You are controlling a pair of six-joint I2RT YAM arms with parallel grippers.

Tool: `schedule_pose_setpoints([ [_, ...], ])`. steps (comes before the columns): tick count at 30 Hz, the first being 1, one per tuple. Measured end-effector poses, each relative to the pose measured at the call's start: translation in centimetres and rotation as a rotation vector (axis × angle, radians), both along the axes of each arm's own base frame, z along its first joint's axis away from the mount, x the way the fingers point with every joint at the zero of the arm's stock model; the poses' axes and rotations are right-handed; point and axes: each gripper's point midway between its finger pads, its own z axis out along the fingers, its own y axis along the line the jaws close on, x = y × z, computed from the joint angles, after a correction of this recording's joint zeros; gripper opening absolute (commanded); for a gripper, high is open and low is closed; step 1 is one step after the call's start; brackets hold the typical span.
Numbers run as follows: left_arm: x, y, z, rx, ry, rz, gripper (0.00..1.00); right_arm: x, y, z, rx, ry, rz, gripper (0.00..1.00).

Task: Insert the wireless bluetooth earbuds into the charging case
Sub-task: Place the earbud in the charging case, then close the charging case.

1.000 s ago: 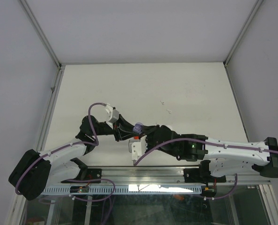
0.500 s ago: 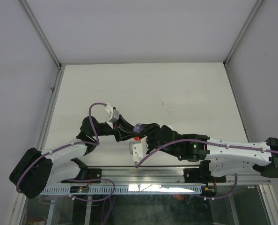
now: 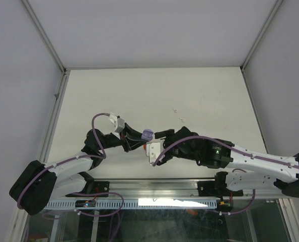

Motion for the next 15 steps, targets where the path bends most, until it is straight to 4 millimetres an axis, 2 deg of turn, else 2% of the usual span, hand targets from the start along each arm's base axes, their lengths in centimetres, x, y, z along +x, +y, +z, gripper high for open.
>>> schedule_pose_setpoints([
  [8, -0.1, 0.2, 0.1, -0.011, -0.010, 0.013, 0.00, 3.2, -1.1, 1.2, 0.162, 0.259, -0.137, 0.75],
  [15, -0.3, 0.4, 0.9, -0.030, -0.038, 0.012, 0.00, 4.4, -0.6, 1.6, 0.308, 0.585, -0.156, 0.79],
])
